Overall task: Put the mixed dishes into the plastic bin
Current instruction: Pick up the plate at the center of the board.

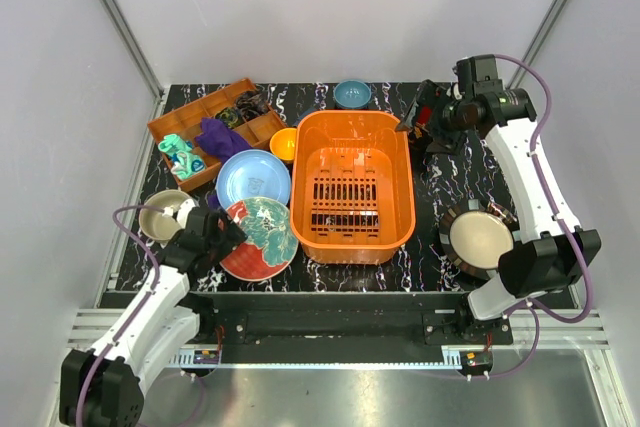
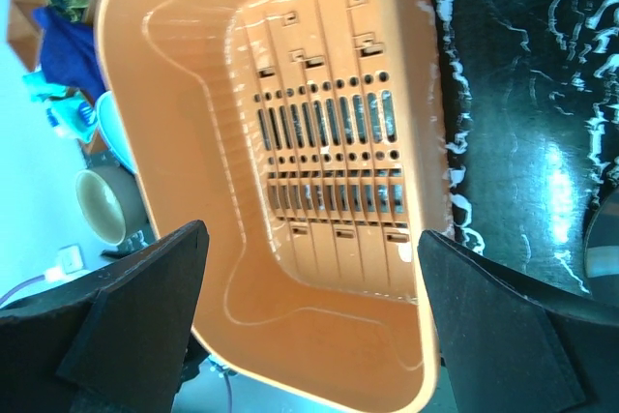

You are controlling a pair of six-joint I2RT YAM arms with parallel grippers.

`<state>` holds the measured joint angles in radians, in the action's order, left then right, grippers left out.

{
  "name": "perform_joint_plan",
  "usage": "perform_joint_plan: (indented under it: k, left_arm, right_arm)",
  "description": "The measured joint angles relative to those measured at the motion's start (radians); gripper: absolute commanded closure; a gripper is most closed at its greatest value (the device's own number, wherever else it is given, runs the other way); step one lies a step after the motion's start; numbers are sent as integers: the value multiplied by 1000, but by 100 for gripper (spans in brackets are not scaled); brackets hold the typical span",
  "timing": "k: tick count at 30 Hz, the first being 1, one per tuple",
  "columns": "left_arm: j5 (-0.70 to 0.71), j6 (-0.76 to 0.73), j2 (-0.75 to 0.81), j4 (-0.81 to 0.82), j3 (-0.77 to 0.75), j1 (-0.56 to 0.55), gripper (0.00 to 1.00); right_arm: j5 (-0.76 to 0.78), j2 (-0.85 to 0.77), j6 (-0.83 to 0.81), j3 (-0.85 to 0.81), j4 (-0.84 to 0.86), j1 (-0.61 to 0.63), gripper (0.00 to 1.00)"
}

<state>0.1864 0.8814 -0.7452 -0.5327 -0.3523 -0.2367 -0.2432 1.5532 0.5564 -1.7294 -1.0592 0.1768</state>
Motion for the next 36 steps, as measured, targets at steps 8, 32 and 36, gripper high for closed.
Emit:
perform_joint_plan:
  k: [8, 32, 36]
  left_arm:
    - [-35, -9, 47, 114, 78, 0, 14]
    - [-211, 62, 189, 295, 195, 1, 100]
    - [-223, 65, 189, 287, 157, 0, 100]
  right_arm:
    - [-13, 35, 9, -100, -31, 35, 0]
    - [-13, 45, 29, -110, -47, 88, 0]
    - [-13, 45, 36, -107, -45, 89, 0]
